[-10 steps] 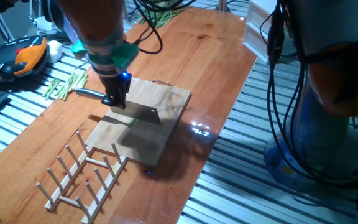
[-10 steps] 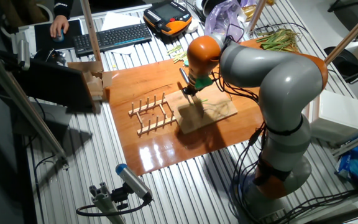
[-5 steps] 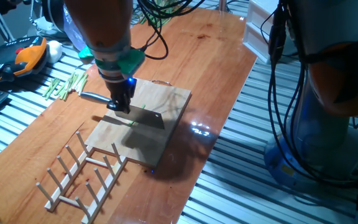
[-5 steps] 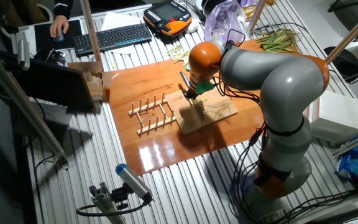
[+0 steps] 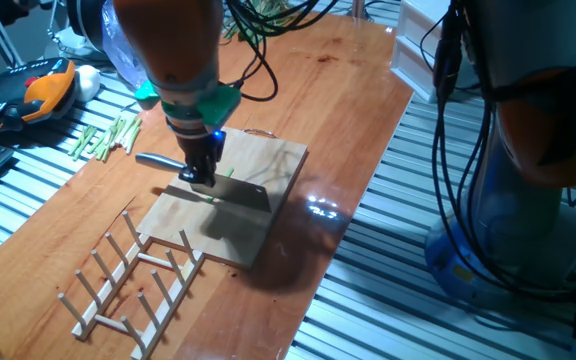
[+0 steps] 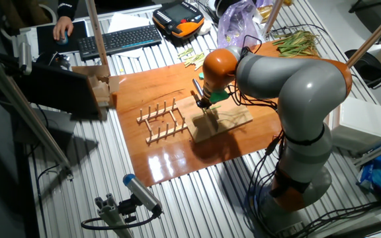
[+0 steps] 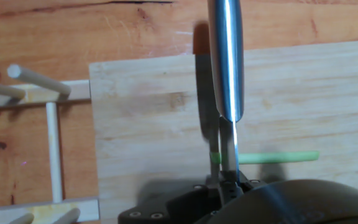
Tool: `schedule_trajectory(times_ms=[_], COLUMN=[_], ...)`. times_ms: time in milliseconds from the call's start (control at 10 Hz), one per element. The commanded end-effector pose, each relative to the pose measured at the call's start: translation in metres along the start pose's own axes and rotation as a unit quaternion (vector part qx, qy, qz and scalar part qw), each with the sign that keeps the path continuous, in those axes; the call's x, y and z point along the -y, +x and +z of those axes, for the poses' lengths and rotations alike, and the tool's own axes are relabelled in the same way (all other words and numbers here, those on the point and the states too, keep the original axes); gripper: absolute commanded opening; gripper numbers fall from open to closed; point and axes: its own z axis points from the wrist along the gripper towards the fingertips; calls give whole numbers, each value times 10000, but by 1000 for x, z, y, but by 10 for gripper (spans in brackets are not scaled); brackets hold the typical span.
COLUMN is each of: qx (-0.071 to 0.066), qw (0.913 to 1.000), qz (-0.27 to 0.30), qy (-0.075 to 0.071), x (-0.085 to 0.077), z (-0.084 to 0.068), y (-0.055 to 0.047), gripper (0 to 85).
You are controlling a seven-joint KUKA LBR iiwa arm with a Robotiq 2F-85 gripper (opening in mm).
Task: Chop the green garlic
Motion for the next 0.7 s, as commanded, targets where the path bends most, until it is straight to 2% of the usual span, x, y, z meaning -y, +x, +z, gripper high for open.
schedule_trajectory(times_ms=[0,300,500,600], qx=[22,123,123,77], qw=[10000,9999,9999,10000], qz=[0,19,19,18], qy=[0,-27,-27,-28], x=[1,-1,-4,-6], z=[2,13,16,13], y=[2,3,-2,-7], gripper=[0,0,0,0])
